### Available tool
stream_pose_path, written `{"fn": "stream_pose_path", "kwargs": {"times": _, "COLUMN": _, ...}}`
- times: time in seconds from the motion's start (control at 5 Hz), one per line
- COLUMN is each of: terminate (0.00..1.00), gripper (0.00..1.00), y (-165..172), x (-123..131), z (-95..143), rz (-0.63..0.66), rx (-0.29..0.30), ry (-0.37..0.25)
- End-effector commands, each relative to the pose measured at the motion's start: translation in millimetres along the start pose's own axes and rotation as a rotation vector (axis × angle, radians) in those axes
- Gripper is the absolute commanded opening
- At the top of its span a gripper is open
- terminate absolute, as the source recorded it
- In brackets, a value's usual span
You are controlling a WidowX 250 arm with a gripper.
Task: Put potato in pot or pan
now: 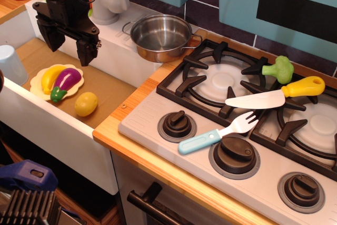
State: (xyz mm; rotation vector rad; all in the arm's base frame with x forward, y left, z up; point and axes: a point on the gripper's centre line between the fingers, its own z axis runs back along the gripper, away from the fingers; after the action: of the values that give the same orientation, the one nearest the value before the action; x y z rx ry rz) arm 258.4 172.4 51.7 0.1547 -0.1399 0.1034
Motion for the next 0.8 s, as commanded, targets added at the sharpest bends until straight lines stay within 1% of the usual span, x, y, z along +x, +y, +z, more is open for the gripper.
{"fn": "stream_pose_path", "kwargs": {"times": 0.0, "terminate": 0.00, "gripper": 1.00, "y": 0.0, "x": 0.0, "z": 0.0, "rz": 0.000, "rx": 0.000, "ry": 0.000}}
{"fn": "stream_pose_path", "kwargs": {"times": 0.2, "terminate": 0.00, "gripper": 1.00, "y": -2.8, "x": 0.1, "z": -21.3, "rz": 0.032, "rx": -0.004, "ry": -0.027}}
{"fn": "stream_pose_path", "kwargs": {"times": 0.4, "terminate": 0.00, "gripper": 1.00, "y": -4.5, "x": 2.1, "z": -36.4, "rz": 0.057, "rx": -0.005, "ry": -0.030}}
{"fn": "stream_pose_path", "kwargs": {"times": 0.6, "terminate": 0.00, "gripper": 1.00, "y": -7.6, "x": 4.9, "z": -55.6, "rz": 0.083, "rx": -0.037, "ry": -0.047}}
